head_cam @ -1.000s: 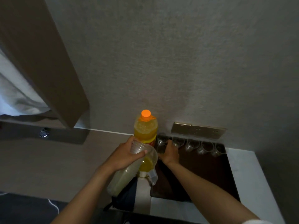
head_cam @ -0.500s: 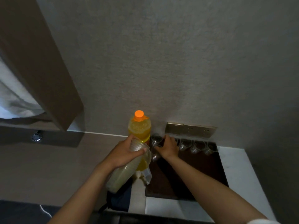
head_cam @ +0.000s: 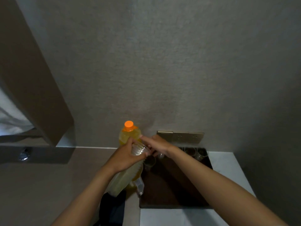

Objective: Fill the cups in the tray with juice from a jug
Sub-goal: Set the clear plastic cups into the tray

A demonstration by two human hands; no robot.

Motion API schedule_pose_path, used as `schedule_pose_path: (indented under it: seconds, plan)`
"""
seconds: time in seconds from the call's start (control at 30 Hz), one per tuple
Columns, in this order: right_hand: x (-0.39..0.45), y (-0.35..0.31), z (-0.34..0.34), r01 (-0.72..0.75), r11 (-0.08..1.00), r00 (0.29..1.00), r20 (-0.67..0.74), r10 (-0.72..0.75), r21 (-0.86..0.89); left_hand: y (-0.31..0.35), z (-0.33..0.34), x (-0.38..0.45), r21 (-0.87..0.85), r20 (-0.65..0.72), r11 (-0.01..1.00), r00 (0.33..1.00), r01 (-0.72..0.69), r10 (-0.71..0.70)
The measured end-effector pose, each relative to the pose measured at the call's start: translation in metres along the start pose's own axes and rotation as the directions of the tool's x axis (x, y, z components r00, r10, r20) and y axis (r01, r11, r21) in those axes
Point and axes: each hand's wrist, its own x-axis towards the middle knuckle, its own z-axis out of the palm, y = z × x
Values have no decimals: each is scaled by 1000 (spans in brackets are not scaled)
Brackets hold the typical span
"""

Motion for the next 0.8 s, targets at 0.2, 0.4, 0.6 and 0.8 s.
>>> schedule_pose_path:
  seconds: [0.2,0.4,0.6,0.8]
  plan:
    - [-24,-1,-11,22,999,999,32,-21,-33,3,8,1,-57,40,997,998,-52,54]
    - [-25,6,-15,45,997,998,53,-41,-62,-1,18,4,-48,62,996,995,-78,81]
    - [-22,14,-20,76,997,997,18,-76,-1,-3,27,11,-35,69,997,995,-73,75]
    - [-18,21,-41,60,994,990,-135,-47,89,-10,36,17,-29,55,998,997,-52,54]
